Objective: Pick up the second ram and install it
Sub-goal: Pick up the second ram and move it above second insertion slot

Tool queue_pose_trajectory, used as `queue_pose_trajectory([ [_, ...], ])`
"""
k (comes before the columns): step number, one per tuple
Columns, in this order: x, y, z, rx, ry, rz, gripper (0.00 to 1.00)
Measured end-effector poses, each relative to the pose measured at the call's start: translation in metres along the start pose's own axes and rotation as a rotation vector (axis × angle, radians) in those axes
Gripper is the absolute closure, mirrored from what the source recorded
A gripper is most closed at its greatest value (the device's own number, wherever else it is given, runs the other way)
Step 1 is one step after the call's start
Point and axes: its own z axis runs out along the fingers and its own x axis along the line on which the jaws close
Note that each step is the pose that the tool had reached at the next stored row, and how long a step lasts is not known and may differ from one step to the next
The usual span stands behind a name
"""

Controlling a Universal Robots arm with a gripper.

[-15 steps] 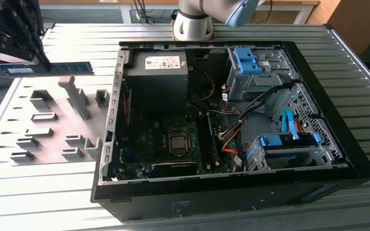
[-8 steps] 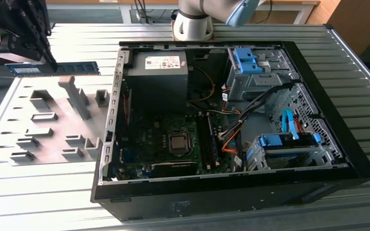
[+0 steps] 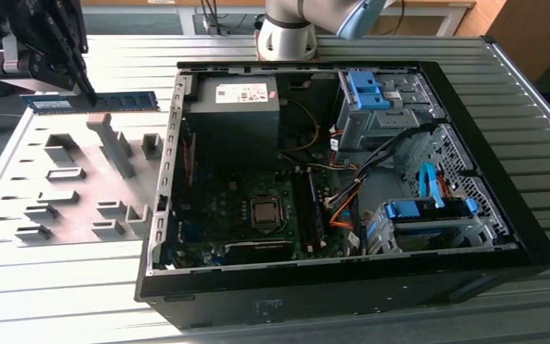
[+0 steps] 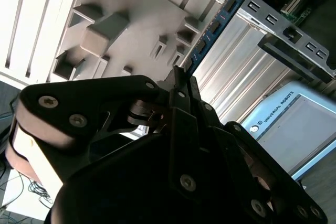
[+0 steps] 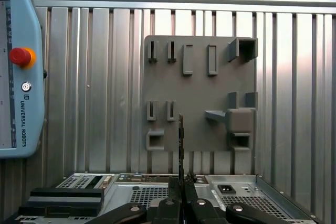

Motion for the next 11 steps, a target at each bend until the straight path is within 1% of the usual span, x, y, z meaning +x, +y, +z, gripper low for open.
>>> queue_pose_trajectory([
  [11,0.0001,-0.0176,-0.0001,0.0000,0.0000,0.000,0.86],
])
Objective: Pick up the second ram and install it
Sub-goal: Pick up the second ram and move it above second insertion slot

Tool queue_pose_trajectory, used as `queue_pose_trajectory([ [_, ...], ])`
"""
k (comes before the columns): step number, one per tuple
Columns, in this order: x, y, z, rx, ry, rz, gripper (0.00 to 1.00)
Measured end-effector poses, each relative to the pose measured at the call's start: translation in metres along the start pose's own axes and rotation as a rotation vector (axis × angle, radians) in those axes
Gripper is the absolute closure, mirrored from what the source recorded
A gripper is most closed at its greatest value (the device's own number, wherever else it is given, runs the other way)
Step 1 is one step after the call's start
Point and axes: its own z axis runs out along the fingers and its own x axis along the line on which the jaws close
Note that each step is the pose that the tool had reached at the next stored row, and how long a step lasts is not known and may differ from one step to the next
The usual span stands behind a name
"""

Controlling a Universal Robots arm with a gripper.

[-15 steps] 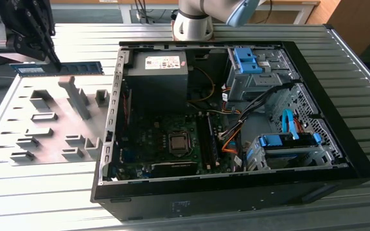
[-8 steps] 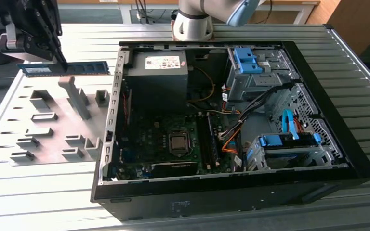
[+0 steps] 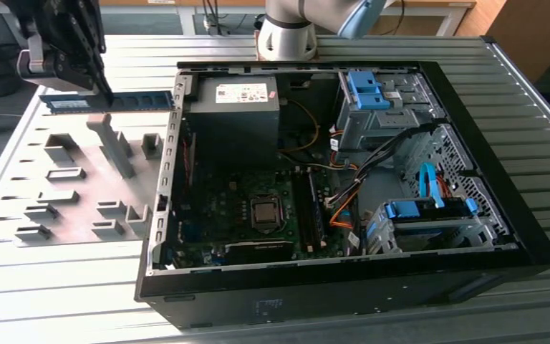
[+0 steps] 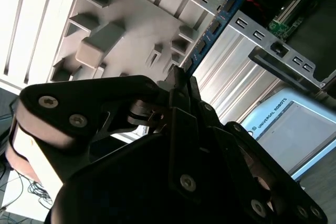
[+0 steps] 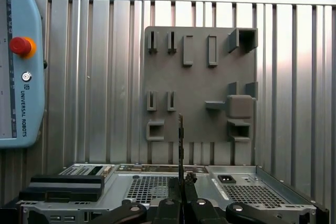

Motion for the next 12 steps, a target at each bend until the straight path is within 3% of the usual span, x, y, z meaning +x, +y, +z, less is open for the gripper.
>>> queue_pose_trajectory([
  [12,0.0000,-0.0189,-0.0001,0.0000,0.0000,0.000,0.86],
])
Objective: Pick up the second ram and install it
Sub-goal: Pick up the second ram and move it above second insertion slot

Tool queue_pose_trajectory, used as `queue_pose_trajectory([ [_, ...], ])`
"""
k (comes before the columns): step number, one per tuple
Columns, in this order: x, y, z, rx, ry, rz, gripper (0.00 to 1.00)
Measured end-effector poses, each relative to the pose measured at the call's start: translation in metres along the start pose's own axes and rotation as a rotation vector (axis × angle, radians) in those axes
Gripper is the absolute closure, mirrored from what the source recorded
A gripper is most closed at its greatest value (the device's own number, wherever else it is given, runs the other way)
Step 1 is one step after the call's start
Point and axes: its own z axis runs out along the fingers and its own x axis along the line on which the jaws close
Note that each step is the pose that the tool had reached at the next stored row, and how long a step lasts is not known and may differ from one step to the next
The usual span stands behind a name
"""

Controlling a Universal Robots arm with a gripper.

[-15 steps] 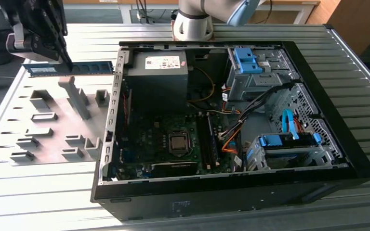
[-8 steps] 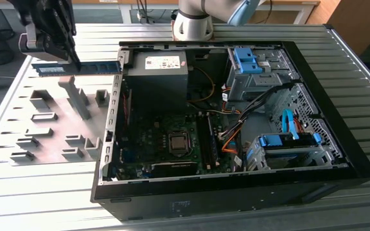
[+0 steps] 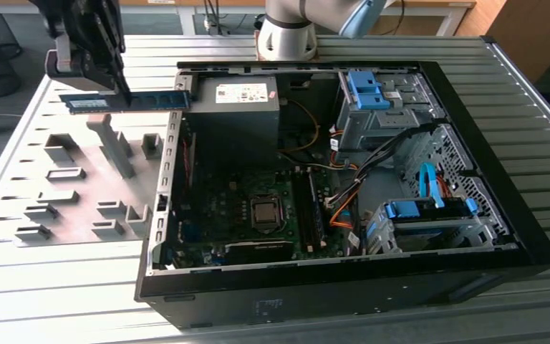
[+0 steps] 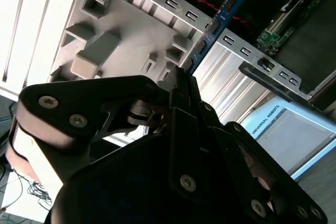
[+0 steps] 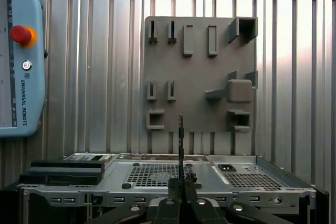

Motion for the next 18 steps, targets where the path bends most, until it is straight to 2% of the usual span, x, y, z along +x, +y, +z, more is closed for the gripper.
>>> queue_pose_trajectory([
  [18,0.0001,-0.0252,-0.0001,0.0001,0.0000,0.000,0.86],
])
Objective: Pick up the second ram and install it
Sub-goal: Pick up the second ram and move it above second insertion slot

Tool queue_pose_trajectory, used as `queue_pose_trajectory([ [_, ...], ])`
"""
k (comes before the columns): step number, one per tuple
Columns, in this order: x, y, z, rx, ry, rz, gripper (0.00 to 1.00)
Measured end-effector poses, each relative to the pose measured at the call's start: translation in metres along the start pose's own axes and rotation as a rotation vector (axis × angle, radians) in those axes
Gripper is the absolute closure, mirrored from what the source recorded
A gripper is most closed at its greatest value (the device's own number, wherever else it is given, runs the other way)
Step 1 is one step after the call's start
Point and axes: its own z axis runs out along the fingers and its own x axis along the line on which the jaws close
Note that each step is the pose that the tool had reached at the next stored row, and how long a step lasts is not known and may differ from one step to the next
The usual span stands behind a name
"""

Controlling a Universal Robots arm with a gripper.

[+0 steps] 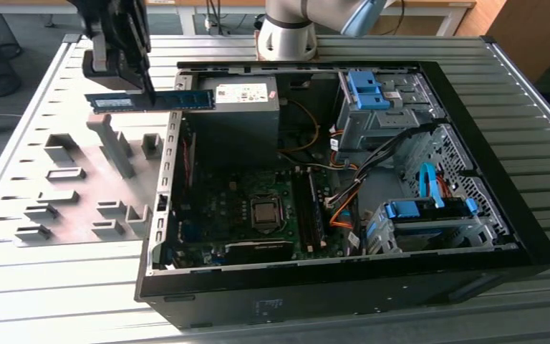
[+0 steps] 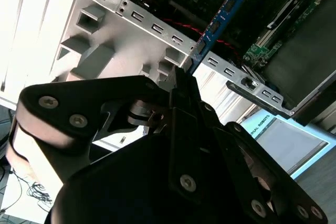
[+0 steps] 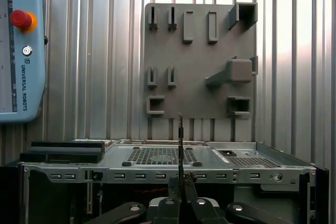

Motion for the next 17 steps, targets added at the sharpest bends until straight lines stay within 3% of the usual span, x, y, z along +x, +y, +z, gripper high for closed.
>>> queue_pose_trajectory([
  [16,0.0000,-0.0198,-0.0001,0.0000,0.0000,0.000,0.86],
  [17,0.0000,-0.0240,-0.0002,0.0000,0.0000,0.000,0.86],
])
